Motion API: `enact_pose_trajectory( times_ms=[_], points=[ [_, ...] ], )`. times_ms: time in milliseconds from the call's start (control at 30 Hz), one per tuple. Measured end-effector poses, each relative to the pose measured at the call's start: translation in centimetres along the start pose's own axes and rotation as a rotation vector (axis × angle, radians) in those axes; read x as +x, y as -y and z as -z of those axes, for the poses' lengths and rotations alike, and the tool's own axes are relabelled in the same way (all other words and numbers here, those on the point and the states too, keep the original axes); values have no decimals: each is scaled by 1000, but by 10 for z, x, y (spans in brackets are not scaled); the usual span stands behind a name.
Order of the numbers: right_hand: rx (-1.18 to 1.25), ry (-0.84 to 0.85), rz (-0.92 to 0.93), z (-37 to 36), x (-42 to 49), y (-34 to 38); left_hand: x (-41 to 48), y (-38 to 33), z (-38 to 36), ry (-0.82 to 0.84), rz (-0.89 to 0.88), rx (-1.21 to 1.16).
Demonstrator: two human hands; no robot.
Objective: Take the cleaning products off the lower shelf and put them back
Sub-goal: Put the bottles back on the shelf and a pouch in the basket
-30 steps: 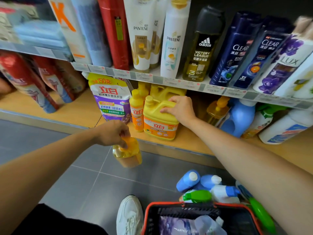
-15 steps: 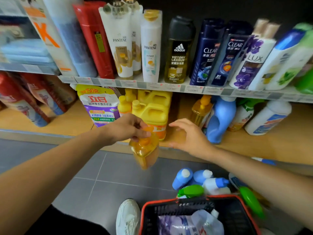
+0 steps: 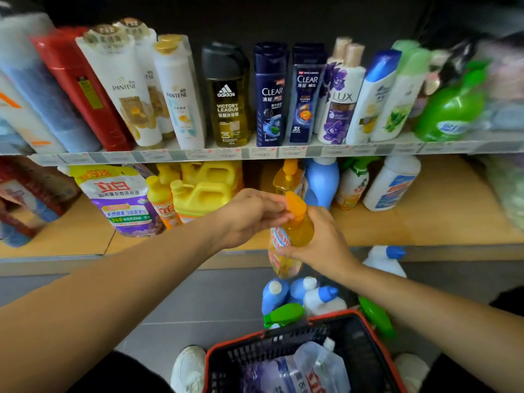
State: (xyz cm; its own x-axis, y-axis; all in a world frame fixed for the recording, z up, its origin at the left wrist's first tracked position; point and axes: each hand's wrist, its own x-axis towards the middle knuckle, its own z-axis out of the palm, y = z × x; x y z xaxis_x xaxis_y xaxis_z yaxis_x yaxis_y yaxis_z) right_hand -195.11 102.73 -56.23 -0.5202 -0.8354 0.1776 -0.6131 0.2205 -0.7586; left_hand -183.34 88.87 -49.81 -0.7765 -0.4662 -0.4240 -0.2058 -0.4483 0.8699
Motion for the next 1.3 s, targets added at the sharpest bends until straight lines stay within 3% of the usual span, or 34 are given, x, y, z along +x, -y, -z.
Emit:
enact_pose_trajectory(
  times_ms=[133, 267, 367, 533, 667, 767, 900, 1000, 1100, 1200, 1300],
  points=[
    [20, -105, -56, 10, 13, -17, 21, -1, -14, 15, -31, 7],
    [146, -86, -131, 26, 33, -34, 41, -3, -7, 31, -77, 82],
    [162, -86, -159, 37, 42, -47, 58, 7, 7, -87, -117, 304],
    [162, -80, -197, 51, 47, -66, 98, 31, 20, -488, -180, 774],
    [182, -30, -196, 55, 48, -74, 130, 34, 10, -497, -276, 1068],
    [222, -12, -216, 57, 49, -78, 151, 35, 0, -552, -294, 1163],
    [247, 8, -210, 55, 53, -81, 165, 42, 2, -627, -369, 1107],
    [260, 20, -203, 53, 55, -83, 168, 46, 23, -497, -456, 961],
    [268, 26, -199, 51, 58, -82, 167, 44, 49, -366, -530, 1022],
    [289, 54, -193, 48, 61, -82, 161, 56, 55, -439, -599, 972],
    [293, 88, -192, 44, 65, -82, 157, 77, 47, -549, -578, 744]
  ],
)
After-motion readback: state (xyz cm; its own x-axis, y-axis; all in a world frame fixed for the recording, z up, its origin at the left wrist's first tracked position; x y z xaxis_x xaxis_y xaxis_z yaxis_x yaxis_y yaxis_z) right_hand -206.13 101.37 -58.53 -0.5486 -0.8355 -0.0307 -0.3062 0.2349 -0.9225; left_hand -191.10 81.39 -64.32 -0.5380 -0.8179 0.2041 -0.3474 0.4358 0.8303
